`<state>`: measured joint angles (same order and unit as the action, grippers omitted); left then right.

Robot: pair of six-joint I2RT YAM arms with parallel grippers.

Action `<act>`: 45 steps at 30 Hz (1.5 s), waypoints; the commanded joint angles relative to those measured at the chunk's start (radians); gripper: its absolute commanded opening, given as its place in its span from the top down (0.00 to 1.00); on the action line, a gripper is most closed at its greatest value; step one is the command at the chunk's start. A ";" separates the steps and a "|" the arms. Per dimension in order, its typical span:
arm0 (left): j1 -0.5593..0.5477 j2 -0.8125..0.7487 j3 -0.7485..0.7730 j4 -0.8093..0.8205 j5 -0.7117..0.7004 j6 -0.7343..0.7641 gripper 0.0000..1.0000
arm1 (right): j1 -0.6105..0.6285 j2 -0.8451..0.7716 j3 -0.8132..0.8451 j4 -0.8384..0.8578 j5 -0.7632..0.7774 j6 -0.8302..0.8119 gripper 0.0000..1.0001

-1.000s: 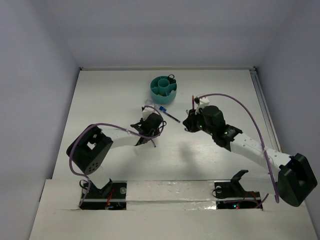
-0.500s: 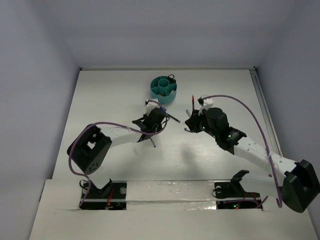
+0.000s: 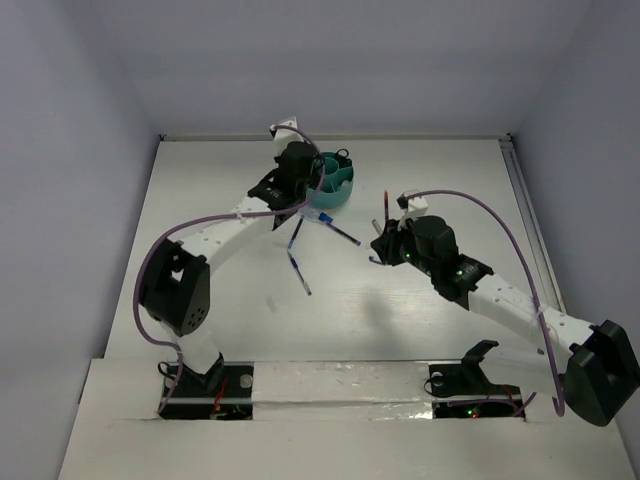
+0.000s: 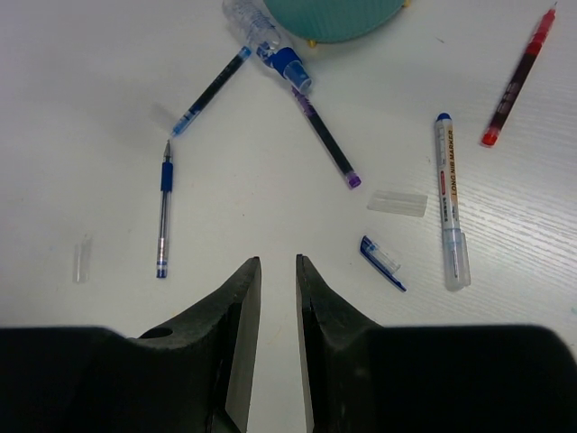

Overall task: Sort the stationery into containers
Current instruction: Place the stationery in the storage box.

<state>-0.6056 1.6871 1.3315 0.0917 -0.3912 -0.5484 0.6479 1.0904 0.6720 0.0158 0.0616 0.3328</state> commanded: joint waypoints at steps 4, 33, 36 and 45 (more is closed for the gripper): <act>0.046 0.115 0.100 -0.012 0.032 0.028 1.00 | -0.001 -0.017 0.000 0.056 0.012 0.000 0.72; 0.046 0.218 0.051 0.166 0.025 -0.008 0.83 | -0.001 0.020 0.005 0.067 -0.006 -0.008 0.71; 0.046 0.217 0.046 0.174 0.023 -0.010 0.78 | -0.001 0.019 0.005 0.065 -0.008 -0.006 0.71; 0.046 0.209 0.018 0.183 0.032 -0.021 0.65 | -0.001 0.019 0.003 0.065 -0.006 -0.009 0.71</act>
<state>-0.5606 1.9148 1.3590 0.2298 -0.3508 -0.5594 0.6479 1.1080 0.6720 0.0292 0.0593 0.3321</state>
